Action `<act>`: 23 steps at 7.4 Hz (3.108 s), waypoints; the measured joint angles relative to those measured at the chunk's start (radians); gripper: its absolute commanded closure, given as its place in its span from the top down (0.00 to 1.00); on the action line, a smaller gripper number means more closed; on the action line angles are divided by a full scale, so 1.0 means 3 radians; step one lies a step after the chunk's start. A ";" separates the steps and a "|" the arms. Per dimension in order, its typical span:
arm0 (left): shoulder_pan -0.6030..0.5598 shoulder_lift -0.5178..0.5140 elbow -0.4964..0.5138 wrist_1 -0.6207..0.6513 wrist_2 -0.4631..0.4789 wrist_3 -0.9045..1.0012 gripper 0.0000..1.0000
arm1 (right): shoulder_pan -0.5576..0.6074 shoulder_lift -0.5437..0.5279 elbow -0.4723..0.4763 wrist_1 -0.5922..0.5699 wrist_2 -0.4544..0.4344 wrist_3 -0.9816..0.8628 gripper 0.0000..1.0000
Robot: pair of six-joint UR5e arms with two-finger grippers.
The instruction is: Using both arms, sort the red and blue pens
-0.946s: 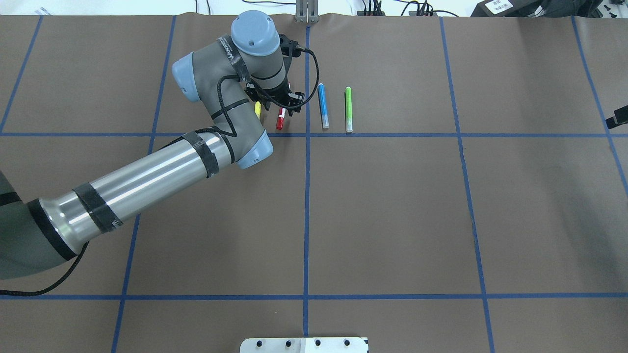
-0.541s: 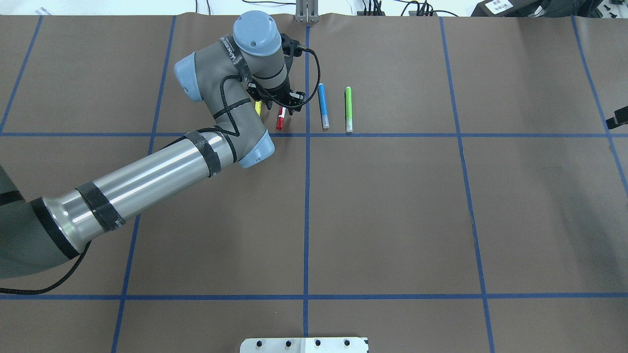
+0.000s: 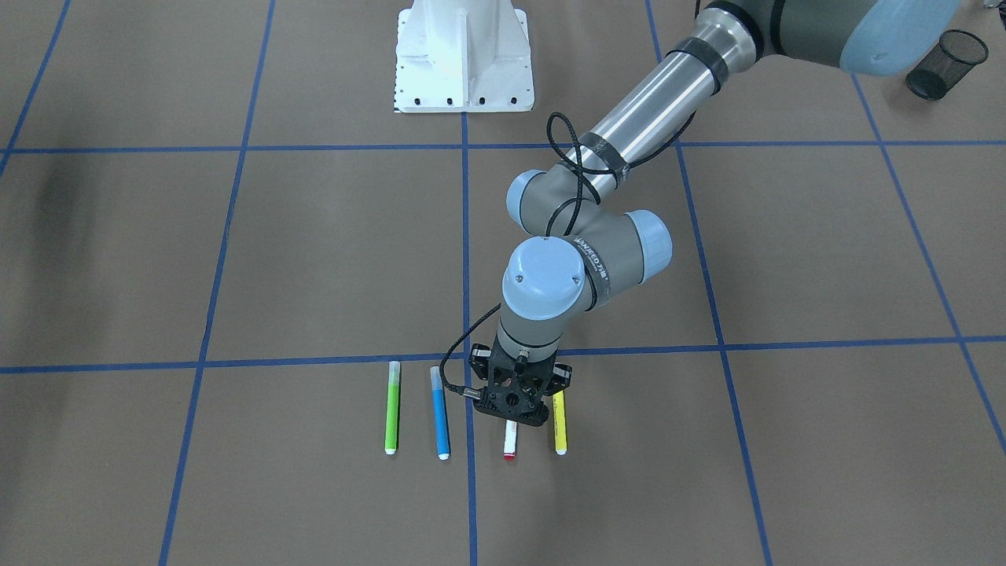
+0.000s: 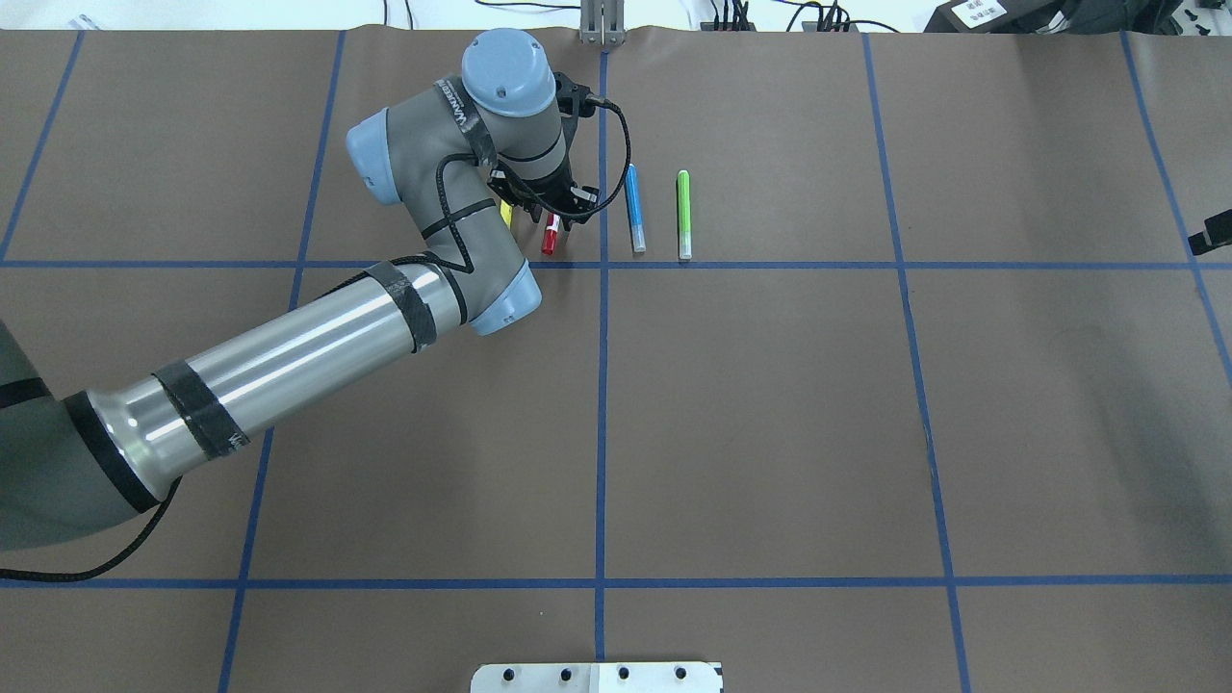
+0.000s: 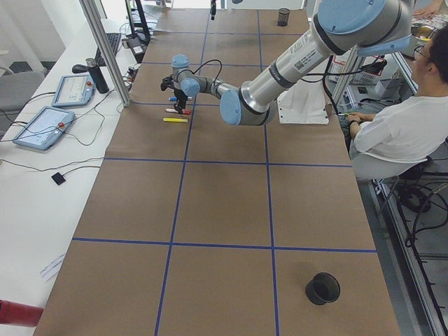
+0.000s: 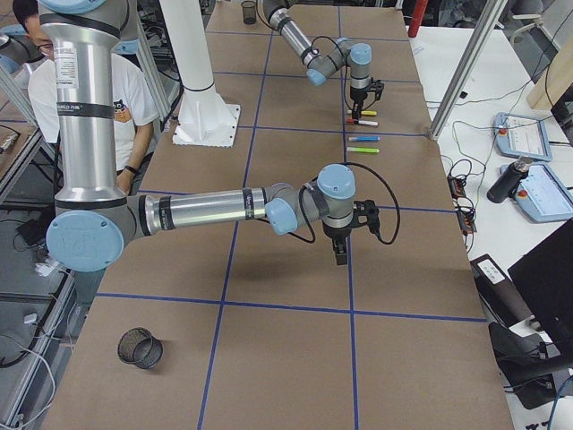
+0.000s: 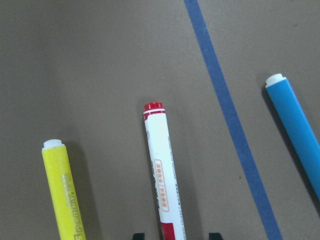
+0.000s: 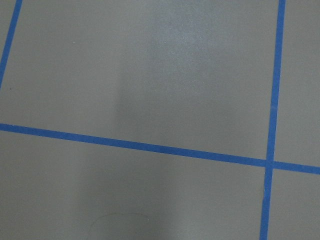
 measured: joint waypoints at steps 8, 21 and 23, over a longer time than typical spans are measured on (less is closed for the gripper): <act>0.0020 0.0016 0.0005 0.0001 0.0001 0.0001 0.17 | -0.0003 0.0000 -0.0010 0.0000 0.0004 0.0000 1.00; -0.1042 0.1670 -0.1767 0.0215 -0.1690 -0.0660 0.00 | -0.0219 0.0280 -0.0070 -0.0003 0.0021 0.0466 1.00; -0.1467 0.2203 -0.2081 0.0215 -0.2255 -0.0658 0.00 | -0.0407 0.0376 -0.0014 0.0002 0.0024 0.0846 1.00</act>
